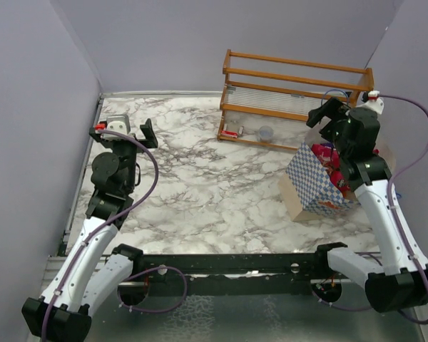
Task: Take the snacks out of the paper bag
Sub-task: Move the paper bag to the center of the board.
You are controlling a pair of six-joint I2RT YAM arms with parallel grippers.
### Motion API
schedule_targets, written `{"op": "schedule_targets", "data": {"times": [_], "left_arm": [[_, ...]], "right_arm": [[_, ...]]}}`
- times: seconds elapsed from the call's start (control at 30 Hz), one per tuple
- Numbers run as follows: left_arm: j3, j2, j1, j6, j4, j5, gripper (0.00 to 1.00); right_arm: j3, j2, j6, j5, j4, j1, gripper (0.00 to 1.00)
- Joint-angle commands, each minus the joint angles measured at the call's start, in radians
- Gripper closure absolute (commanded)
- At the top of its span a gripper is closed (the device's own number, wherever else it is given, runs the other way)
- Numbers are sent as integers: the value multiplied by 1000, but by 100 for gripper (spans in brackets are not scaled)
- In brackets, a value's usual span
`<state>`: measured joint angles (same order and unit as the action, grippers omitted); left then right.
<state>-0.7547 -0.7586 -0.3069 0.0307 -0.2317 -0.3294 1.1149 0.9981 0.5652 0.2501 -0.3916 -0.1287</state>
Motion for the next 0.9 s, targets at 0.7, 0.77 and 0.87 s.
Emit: {"op": "schedule_targets", "data": {"times": [0.7,0.77,0.87], "left_arm": [[8,-16,3,26,-63,31,1],[6,-17,3,26,-62,31,1],[6,-18,2,25,-60,28,1]], "right_arm": [[237,323,-160,-78,136,9,43],[244,331,-173,-104,136,9,48],[273,346,-210,-211,111,9,70]]}}
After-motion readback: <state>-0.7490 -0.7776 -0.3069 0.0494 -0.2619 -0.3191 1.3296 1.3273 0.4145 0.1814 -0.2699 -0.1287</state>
